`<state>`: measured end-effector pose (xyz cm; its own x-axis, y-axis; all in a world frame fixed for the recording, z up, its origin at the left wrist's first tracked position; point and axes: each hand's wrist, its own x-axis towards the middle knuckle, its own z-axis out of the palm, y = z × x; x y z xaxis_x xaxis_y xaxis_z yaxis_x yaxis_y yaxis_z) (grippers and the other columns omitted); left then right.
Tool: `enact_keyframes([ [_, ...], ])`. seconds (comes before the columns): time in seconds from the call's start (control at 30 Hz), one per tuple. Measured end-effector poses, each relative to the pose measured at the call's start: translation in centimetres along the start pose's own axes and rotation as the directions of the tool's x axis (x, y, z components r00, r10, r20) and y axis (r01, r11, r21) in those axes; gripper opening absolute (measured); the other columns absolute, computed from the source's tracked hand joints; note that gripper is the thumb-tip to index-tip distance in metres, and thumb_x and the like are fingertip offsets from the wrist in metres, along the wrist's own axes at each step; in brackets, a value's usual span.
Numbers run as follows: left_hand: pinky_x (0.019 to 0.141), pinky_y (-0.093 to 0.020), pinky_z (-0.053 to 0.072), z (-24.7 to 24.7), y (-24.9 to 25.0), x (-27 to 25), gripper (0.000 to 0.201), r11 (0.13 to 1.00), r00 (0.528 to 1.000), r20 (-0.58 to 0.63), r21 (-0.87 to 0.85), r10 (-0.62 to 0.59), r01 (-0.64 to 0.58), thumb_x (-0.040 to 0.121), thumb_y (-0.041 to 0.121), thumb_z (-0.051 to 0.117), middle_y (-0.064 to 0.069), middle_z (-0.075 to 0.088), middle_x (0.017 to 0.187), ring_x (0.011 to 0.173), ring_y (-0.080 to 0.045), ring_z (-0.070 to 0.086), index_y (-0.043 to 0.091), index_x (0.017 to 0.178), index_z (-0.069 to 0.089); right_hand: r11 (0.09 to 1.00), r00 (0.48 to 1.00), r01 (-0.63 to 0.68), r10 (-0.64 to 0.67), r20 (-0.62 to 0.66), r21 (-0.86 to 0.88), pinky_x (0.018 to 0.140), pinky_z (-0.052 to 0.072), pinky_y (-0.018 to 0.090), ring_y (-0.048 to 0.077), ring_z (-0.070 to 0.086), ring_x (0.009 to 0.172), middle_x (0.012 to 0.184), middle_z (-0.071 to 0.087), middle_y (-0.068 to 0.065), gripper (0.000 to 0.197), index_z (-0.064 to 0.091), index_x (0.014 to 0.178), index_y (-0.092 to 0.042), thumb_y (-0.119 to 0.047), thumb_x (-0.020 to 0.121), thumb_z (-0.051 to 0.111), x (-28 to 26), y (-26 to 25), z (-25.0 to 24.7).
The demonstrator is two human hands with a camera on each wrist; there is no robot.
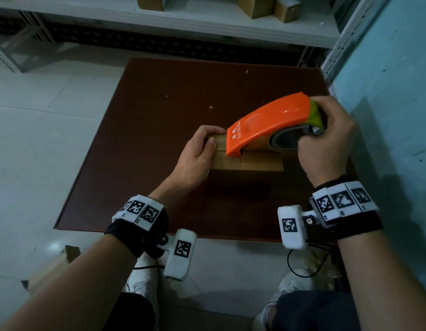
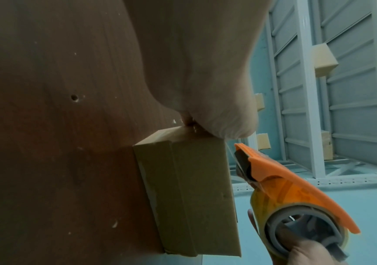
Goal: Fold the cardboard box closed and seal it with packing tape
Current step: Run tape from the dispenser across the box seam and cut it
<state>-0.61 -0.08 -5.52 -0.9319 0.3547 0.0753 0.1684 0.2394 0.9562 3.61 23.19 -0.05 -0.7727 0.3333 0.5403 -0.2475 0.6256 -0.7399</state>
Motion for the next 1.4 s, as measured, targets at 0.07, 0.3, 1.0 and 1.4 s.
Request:
enact_keyframes([
  [0.07,0.09,-0.049,0.057,0.0,0.1,0.0,0.032,1.0,1.0,-0.004,-0.002,-0.009,0.009,0.105,0.026,0.039,0.002,0.061,0.126,0.11,-0.02,0.061,0.019,0.133,0.054,1.0,1.0,0.016,-0.016,0.009,-0.016,0.081,0.055,0.013,-0.012,0.062,0.093,0.098,0.062,-0.014,0.032,0.066,0.11,-0.012,0.004,0.082,0.063,0.0,0.1,-0.3],
  [0.3,0.09,-0.052,0.057,-0.1,0.1,0.0,0.032,1.0,1.0,0.005,-0.011,-0.026,0.026,0.106,0.027,0.039,0.0,0.06,0.127,0.11,-0.023,0.062,0.019,0.134,0.054,0.996,0.999,0.042,-0.039,0.034,-0.084,0.086,0.052,0.01,-0.012,0.06,0.095,0.106,0.064,-0.006,0.034,0.066,0.116,-0.007,0.003,0.084,0.065,0.3,0.6,-0.9],
  [1.0,0.078,-0.033,0.054,0.9,1.1,0.2,0.021,0.969,0.983,-0.014,-0.17,-0.185,0.18,0.105,0.028,0.047,-0.002,0.062,0.122,0.105,-0.018,0.062,0.025,0.122,0.059,0.944,0.983,0.173,-0.149,0.104,-0.28,0.092,0.056,0.035,0.021,0.066,0.106,0.116,0.069,0.012,0.038,0.062,0.126,-0.007,-0.013,0.089,0.062,0.7,0.1,-0.2],
  [1.4,0.087,-0.043,0.057,1.7,2.6,0.3,0.022,0.985,0.986,-0.014,-0.064,-0.164,0.163,0.106,0.012,0.049,0.005,0.057,0.115,0.108,-0.022,0.061,0.025,0.124,0.052,0.939,0.984,0.17,-0.148,0.096,-0.298,0.088,0.057,0.033,0.02,0.067,0.103,0.114,0.07,0.01,0.037,0.064,0.122,-0.008,-0.016,0.087,0.061,0.5,0.2,-0.2],
])
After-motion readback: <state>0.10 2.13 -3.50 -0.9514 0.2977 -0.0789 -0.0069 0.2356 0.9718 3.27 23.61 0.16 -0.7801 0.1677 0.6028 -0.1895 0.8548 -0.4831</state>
